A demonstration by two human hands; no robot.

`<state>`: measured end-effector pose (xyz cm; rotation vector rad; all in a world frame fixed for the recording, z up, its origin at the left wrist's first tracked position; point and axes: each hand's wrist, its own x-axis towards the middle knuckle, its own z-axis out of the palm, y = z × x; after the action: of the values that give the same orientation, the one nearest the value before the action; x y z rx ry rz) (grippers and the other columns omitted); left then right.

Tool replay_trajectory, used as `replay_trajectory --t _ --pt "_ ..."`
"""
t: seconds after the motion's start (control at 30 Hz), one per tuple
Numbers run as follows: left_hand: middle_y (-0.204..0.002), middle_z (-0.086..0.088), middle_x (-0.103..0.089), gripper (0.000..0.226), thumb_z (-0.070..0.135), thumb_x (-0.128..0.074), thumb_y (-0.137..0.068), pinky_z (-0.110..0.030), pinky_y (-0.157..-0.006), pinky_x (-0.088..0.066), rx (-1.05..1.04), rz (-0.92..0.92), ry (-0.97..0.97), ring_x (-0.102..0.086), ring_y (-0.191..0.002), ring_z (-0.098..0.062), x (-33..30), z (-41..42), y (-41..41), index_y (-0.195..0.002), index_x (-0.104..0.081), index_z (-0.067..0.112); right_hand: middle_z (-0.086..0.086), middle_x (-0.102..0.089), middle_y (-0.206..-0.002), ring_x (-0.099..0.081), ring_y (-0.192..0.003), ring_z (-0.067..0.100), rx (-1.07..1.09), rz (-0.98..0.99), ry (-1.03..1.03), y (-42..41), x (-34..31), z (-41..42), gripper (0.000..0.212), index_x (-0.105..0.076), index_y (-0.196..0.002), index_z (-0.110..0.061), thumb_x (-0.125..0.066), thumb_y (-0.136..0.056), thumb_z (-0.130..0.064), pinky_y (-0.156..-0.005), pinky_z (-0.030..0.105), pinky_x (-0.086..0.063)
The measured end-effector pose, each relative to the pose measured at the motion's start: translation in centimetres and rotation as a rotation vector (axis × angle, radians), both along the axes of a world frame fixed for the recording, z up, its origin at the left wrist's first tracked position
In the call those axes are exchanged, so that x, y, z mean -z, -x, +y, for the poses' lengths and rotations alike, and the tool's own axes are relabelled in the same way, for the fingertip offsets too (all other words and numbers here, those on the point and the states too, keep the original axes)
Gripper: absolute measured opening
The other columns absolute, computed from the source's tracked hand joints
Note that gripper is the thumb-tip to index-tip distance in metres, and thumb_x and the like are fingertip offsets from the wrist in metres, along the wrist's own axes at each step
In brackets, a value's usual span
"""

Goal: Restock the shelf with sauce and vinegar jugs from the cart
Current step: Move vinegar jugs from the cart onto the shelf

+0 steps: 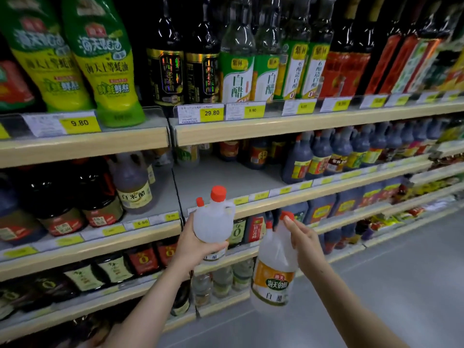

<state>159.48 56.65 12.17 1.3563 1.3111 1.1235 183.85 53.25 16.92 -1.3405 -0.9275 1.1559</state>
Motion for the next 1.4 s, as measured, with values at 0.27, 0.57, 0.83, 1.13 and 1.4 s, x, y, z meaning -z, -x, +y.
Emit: replay_trajectory --t 0.27,0.57,0.83,1.13,1.4 --pt "-0.108 0.014 -0.053 0.083 0.009 -0.09 -0.052 -0.007 -0.072 -0.042 -0.144 0.086 -0.216 -0.053 -0.098 0.004 -4.0 6.6 -1.4 -0.119 -0.043 0.022 0.01 -0.073 -0.094 -0.068 -0.092 0.026 -0.078 0.005 0.018 -2.1 0.0 4.6 0.025 -0.072 -0.096 -0.013 -0.061 -0.086 -0.034 -0.078 0.035 -0.055" --pt "-0.108 0.005 -0.056 0.072 0.012 -0.091 -0.052 -0.027 -0.086 -0.044 -0.164 0.139 -0.129 -0.054 -0.105 -0.013 -2.3 14.7 0.9 -0.107 -0.046 0.023 -0.008 -0.059 -0.077 -0.054 -0.077 0.009 0.015 0.075 -0.033 -0.3 1.9 7.9 0.018 -0.066 -0.093 -0.014 -0.059 -0.087 -0.029 -0.064 0.02 -0.039" --pt "-0.126 -0.002 -0.057 0.08 0.016 -0.09 -0.055 -0.027 -0.092 -0.042 -0.089 0.131 -0.019 -0.053 -0.116 -0.017 -1.1 18.2 1.8 -0.125 -0.052 0.017 -0.001 -0.068 -0.089 -0.059 -0.087 0.012 0.007 0.032 -0.055 0.5 2.5 10.2 0.016 -0.069 -0.089 -0.017 -0.058 -0.088 -0.029 -0.07 0.021 -0.045" --pt "-0.141 0.001 -0.04 0.124 0.032 -0.09 -0.055 -0.031 -0.099 -0.037 -0.264 -0.007 -0.012 -0.039 -0.13 -0.015 -1.4 13.3 1.9 -0.148 -0.01 0.018 0.015 -0.064 -0.084 -0.062 -0.079 0.025 -0.163 0.086 -0.118 1.3 0.6 10.9 0.041 -0.065 -0.098 0.003 -0.061 -0.081 -0.034 -0.067 0.03 -0.05" --pt "-0.142 0.007 -0.036 0.132 0.058 -0.087 -0.038 -0.04 -0.109 -0.035 0.208 0.094 0.172 -0.037 -0.132 -0.012 -0.6 3.2 -0.8 -0.145 -0.016 0.028 0.008 -0.072 -0.091 -0.069 -0.085 0.019 -0.448 0.198 -0.145 5.9 -2.5 10.9 0.033 -0.068 -0.1 -0.007 -0.061 -0.081 -0.033 -0.069 0.026 -0.055"
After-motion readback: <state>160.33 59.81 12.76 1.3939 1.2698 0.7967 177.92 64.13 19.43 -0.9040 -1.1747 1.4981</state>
